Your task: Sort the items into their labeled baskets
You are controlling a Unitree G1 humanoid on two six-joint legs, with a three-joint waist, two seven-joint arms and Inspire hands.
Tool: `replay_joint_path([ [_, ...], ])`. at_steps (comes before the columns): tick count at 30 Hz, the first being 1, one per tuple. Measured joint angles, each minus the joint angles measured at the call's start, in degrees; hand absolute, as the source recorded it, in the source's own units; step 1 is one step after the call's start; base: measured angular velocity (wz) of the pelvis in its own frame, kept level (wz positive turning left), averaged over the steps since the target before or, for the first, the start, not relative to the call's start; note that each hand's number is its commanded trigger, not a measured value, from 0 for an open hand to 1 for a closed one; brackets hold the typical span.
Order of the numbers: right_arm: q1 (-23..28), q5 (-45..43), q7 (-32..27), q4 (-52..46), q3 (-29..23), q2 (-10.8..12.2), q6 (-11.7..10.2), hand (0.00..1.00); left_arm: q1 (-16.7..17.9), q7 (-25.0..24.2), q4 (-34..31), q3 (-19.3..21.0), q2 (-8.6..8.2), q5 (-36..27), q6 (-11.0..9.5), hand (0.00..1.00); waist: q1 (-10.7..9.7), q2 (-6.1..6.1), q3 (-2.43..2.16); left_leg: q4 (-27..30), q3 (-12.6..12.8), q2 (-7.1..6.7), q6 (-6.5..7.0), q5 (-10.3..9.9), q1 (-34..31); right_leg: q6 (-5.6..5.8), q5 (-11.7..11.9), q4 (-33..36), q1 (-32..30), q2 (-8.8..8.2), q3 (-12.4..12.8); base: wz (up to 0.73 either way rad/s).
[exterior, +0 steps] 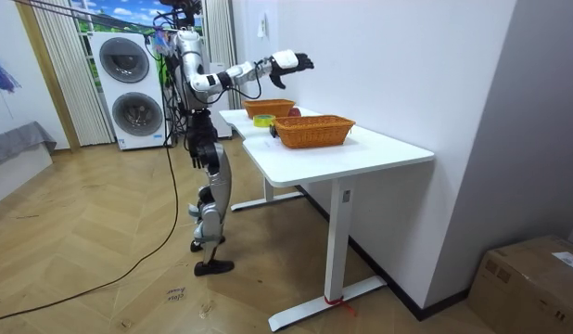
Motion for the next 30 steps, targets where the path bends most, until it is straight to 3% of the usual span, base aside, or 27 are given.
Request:
replay_joint_path([
  [5, -0.04, -1.95, 7.63, 3.69, 4.12, 0.0, 2.1, 0.0, -0.66, -0.44, -0.18, -0.11, 0.31, 0.01, 0.51, 0.0, 0.28, 0.07, 0.05, 0.14, -0.06, 0.0, 0.0, 0.0, -0.09, 0.02, 0.1, -0.02, 0.08, -0.01, -0.03, 0.0],
  [8, -0.03, -2.15, 12.58, 4.88, 4.7, 0.0, 4.33, 0.0, -0.66, -0.43, -0.15, -0.14, 0.41, 0.0, 0.76, 0.0, 0.29, 0.12, 0.1, -0.08, -0.06, -0.02, 0.0, 0.0, -0.09, 0.03, 0.1, -0.02, 0.06, -0.03, -0.09, 0.0],
  [14, -0.03, -5.26, 19.79, 4.93, 4.77, 0.03, 6.25, 0.0, -1.24, -0.43, -0.21, -0.14, 0.67, 0.01, 1.79, 0.0, 0.23, -0.35, 0.23, -0.47, -0.06, -0.03, 0.0, 0.0, -0.09, 0.03, 0.1, -0.02, 0.0, -0.01, -0.08, 0.0],
  [20, -0.01, -5.71, 24.67, 5.12, 4.79, 0.05, 7.99, 0.0, -2.05, -0.43, -0.29, -0.14, 1.63, -0.01, 2.01, 0.0, 0.81, -1.39, 0.54, -0.25, -0.1, -0.01, 0.0, 0.0, -0.12, 0.03, 0.11, -0.13, -0.08, 0.04, -0.02, 0.0],
  [30, 0.0, -9.41, 32.03, 5.11, 6.03, 0.06, 9.94, 0.0, -2.96, -0.36, -0.47, -0.13, 2.37, -0.01, 3.15, 0.0, 1.55, -1.64, 0.37, -0.25, -0.32, -0.02, 0.0, 0.0, -0.19, 0.03, 0.11, -0.14, -0.04, 0.02, -0.25, 0.0],
])
